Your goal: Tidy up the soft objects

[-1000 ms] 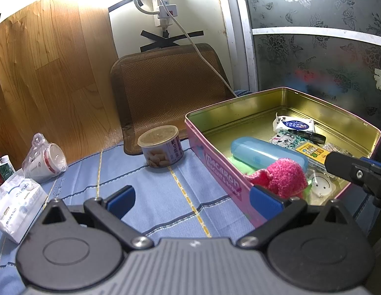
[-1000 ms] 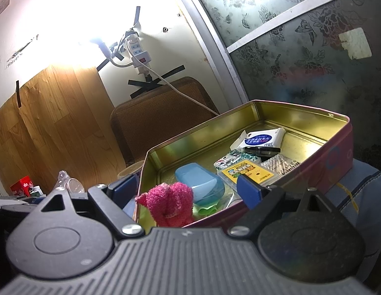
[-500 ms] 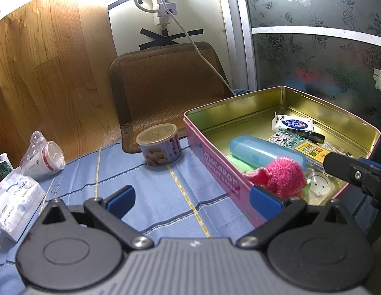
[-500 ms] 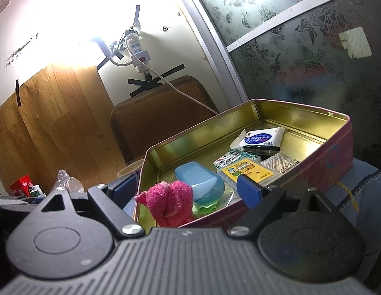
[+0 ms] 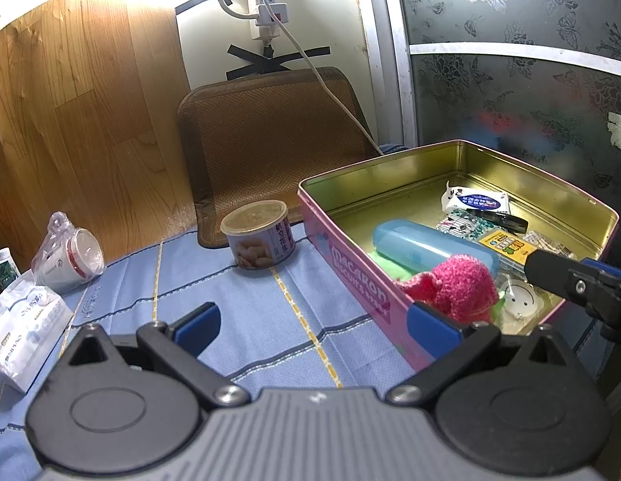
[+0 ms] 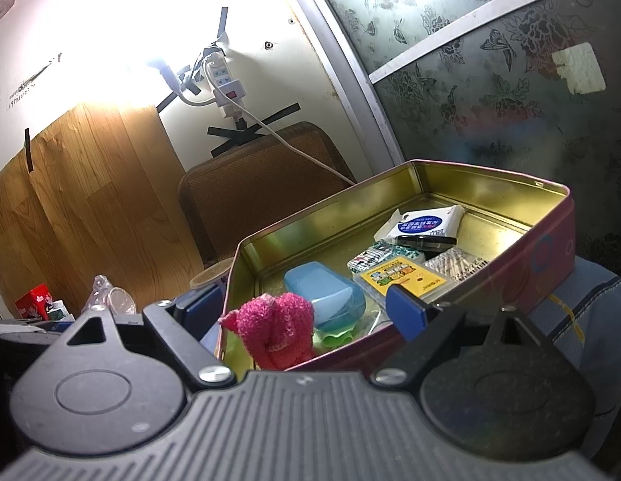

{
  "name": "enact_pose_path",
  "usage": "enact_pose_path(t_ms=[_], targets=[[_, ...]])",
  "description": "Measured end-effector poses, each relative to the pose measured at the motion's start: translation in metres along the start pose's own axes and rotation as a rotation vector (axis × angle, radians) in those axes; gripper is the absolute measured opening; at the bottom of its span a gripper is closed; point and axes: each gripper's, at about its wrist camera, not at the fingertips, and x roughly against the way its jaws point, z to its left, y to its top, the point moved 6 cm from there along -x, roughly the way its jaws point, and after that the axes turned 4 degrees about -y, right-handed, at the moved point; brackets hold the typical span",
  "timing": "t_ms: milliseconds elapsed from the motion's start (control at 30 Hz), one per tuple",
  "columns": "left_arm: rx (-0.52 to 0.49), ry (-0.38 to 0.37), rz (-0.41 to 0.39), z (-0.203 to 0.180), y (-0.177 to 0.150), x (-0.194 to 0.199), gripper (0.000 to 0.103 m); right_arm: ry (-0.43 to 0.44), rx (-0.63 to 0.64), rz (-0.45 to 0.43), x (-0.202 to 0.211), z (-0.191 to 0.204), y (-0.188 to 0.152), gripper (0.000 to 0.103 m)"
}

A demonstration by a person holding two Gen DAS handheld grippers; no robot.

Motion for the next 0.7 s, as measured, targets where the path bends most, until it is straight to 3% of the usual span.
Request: enact_pose_path(t_ms=[700], targets=[[0.013, -0.035, 0.023, -0.0003, -0.0023, -0.0028, 0.103, 0.0, 0.004, 0.0, 0.0003, -0.001, -0.0027, 0.091]])
